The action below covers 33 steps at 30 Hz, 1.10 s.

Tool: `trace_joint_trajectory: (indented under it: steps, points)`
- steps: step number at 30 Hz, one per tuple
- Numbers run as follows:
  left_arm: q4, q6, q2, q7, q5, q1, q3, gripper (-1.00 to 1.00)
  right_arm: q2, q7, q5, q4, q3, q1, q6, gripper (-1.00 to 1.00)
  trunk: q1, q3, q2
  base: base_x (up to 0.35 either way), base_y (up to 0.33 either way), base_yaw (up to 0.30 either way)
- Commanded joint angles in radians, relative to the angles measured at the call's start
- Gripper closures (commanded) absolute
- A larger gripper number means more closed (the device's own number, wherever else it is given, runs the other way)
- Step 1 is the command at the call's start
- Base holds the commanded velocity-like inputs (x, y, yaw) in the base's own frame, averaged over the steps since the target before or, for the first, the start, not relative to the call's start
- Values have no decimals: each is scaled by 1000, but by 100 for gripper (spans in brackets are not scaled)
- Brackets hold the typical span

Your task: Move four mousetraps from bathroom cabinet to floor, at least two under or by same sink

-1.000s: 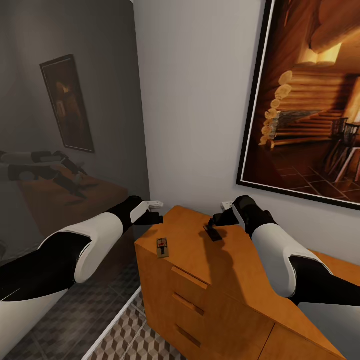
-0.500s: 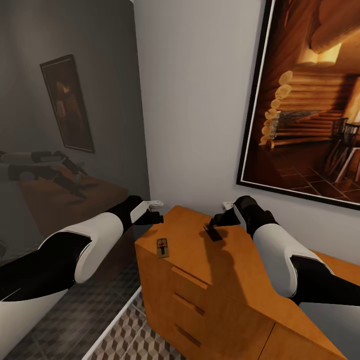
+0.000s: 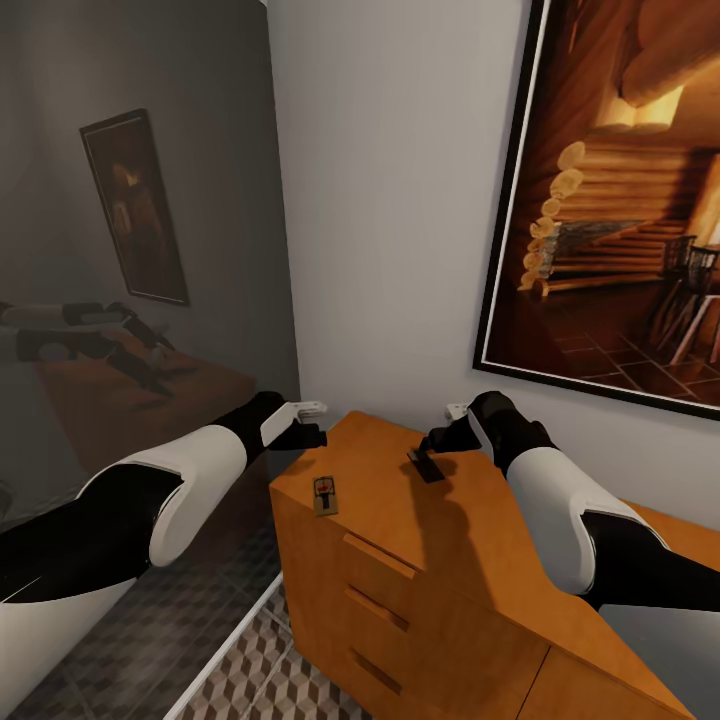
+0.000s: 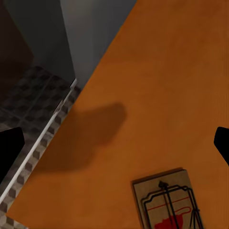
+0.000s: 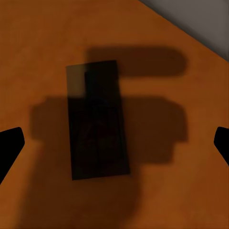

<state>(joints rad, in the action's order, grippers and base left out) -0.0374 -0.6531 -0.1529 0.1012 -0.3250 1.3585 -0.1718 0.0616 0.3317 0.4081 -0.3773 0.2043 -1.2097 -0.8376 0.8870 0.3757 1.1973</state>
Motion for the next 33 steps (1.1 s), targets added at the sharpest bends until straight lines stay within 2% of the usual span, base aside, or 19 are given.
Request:
trace_joint_trajectory:
  steps: [1, 33]
  points:
    - [-2, -5, 0, 6, -11, 0, -6, -100, 1, 7, 11, -2, 7, -1, -4, -100, 0, 1, 1, 0, 0, 0]
    - [-4, -5, -1, 6, -11, 1, -6, -100, 4, 6, 12, 0, 4, -1, -3, -100, 0, 1, 1, 0, 0, 0]
